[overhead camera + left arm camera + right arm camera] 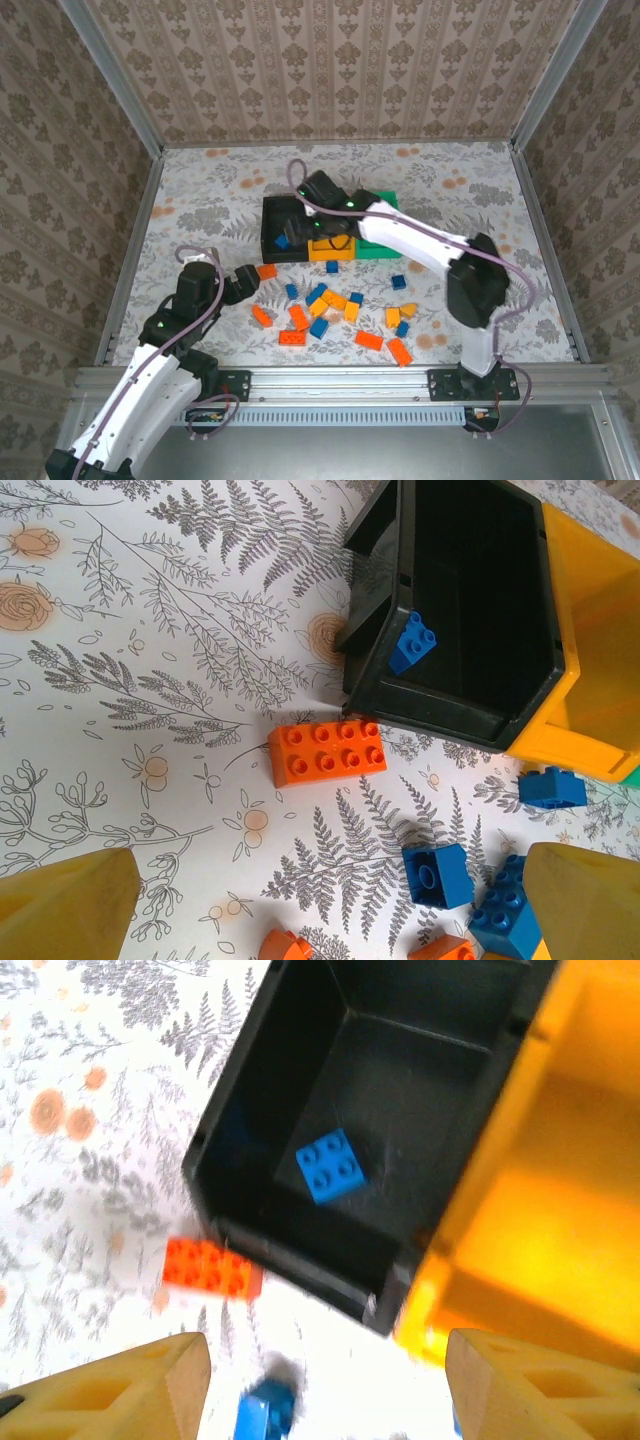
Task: Sort the legos into containers by color
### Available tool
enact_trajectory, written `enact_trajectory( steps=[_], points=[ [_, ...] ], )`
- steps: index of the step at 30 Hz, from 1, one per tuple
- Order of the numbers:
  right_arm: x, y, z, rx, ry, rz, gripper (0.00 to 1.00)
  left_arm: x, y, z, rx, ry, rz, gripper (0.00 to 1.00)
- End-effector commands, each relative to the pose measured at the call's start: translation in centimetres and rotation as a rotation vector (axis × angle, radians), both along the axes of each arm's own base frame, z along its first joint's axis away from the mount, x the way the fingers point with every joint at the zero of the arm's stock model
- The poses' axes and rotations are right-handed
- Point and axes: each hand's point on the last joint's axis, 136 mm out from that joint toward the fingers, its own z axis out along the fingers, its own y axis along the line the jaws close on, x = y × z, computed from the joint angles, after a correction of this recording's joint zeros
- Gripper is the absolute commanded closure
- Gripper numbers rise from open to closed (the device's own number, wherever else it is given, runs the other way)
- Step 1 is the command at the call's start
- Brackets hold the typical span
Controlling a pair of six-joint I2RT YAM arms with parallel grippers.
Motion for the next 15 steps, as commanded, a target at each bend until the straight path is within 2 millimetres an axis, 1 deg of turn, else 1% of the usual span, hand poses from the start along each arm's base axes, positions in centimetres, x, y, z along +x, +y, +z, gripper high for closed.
enact_trajectory(
  steps=[1,4,6,9,12,15],
  points=[
    [-4.2,-2.8,-0.8,-0.03,0.031,0.014,0.35,0.6,-0.2,1.0,-0.027,-0.024,0.005,0.0],
    [-8.6,-6.1,-3.2,-0.103,0.102,0.034,0.34,0.8,-0.3,0.7,-0.022,-0.017,0.003,0.0],
    [-12.1,-8.0,-5.5,-0.171,0.158,0.066,0.34,1.0,-0.4,0.5,-0.022,-0.013,0.0,0.0],
    [-17.0,-9.5,-8.4,-0.252,0.227,0.138,0.33,1.2,-0.4,0.0,-0.022,-0.002,0.001,0.0],
    [-20.2,-10.3,-10.6,-0.328,0.281,0.194,0.33,1.4,-0.6,-0.3,-0.033,0.004,0.002,0.0],
    [-21.6,-10.6,-11.7,-0.394,0.287,0.241,0.32,1.7,-0.8,-0.3,-0.045,0.009,-0.001,0.0]
  ],
)
